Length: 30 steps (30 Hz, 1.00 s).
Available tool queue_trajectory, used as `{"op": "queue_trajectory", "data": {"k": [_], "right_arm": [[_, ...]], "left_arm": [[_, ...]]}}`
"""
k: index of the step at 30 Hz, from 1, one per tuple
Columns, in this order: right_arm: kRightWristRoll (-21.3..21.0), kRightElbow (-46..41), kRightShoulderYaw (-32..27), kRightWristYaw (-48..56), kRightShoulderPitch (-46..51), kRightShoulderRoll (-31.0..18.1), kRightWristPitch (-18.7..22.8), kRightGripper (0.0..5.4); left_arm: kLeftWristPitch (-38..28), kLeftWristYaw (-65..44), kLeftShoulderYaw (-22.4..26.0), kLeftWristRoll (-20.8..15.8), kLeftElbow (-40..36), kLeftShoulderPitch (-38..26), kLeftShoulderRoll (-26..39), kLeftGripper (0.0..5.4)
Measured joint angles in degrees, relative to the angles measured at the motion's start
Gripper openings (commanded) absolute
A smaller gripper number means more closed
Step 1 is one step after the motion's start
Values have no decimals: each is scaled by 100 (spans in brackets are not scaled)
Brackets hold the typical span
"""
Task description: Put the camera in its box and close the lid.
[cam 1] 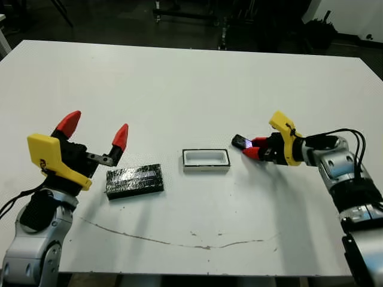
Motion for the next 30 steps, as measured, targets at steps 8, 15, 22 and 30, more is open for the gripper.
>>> {"op": "queue_trajectory", "data": {"k": [8,15,22,30], "right_arm": [[150,-242,-214,80,-137,-8,127,167],[725,-776,-407,501,-454,45,100,167],[1172,-1144,-401,576,-474,420,738,167],[1185,-1121,-30,629,-480,727,801,167]], "left_arm": [[5,-9,-3,-18,0,-6,0,540],[5,2,-46,23,-1,-7,-1,540],[3,40,-116,96,-39,21,-8,540],[3,47,-118,107,-51,79,-17,540]]}}
